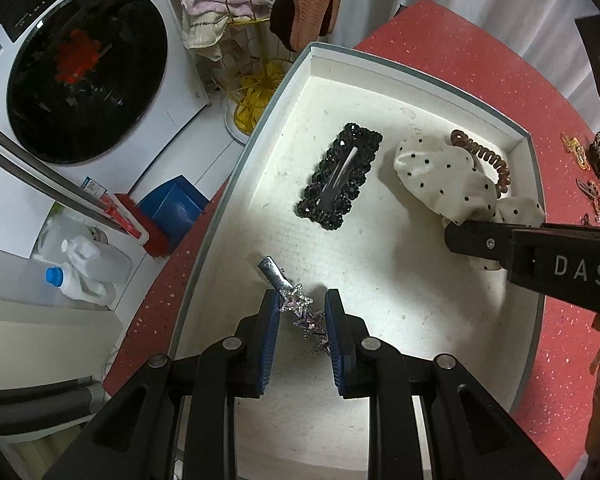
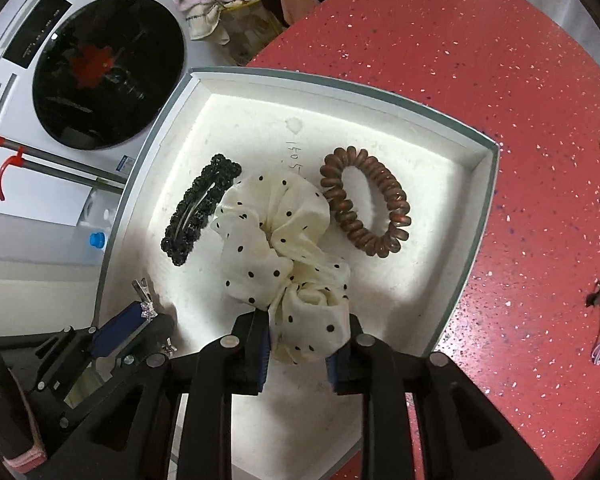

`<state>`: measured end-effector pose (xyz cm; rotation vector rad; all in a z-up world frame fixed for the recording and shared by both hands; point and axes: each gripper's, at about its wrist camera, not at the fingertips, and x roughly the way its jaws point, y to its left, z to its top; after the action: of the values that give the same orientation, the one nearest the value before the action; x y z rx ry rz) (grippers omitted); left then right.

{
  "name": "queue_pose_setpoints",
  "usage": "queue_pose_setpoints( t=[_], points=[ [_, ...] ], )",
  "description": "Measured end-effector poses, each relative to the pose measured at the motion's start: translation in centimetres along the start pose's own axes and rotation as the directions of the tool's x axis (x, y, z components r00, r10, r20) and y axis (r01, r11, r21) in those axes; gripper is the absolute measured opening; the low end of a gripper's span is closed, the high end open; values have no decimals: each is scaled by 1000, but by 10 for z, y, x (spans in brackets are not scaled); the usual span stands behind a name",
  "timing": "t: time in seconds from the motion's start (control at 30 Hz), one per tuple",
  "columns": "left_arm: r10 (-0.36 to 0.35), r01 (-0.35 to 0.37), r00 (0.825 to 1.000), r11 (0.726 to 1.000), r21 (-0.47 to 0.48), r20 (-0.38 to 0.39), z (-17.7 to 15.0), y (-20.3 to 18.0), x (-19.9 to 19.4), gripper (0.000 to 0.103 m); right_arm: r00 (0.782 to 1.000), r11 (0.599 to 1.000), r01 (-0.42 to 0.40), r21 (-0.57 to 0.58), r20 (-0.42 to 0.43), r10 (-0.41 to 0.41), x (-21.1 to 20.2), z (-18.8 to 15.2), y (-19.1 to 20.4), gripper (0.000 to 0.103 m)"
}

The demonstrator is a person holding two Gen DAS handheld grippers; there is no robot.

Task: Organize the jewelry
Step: 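Carry both items to the white tray and open both tools to release them, then move both open tools back over the table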

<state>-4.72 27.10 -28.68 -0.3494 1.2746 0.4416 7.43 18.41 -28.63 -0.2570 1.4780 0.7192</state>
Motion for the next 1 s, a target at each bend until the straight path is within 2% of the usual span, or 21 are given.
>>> queue_pose_setpoints(
  t=[0.23, 0.27, 0.3, 0.33, 0.4, 0.67, 1.0],
  points=[
    [12, -13, 1000, 1000, -7, -20, 1, 2, 2, 27, 1000, 1000, -23, 5, -8, 23, -1, 1, 1, 40],
    [16, -17, 1000, 1000, -7, -22, 2, 2, 2, 33, 1000, 1000, -26, 6, -7, 26, -3, 0, -1, 41],
    [19, -19, 1000, 1000, -10, -23, 1, 2, 2, 61, 1000, 1000, -28, 7, -7, 28, -4, 0, -1, 43],
    [22, -22, 1000, 1000, -16, -14, 1, 3, 0, 83, 1000, 1000, -30, 9, -7, 30, -4, 0, -1, 45],
    [12, -11, 999, 999, -36, 33, -1, 6, -9, 83, 999, 999, -37, 11, -3, 37, -6, 0, -1, 48],
    [32, -32, 999, 999, -26, 3, -2, 6, -12, 83, 997, 996, -74, 41, 27, 73, -22, -1, -5, 50],
    [65, -65, 998, 997, 29, 14, -4, -3, -23, 83, 990, 989, -122, 79, 85, 115, -58, -13, -17, 62]
  ],
)
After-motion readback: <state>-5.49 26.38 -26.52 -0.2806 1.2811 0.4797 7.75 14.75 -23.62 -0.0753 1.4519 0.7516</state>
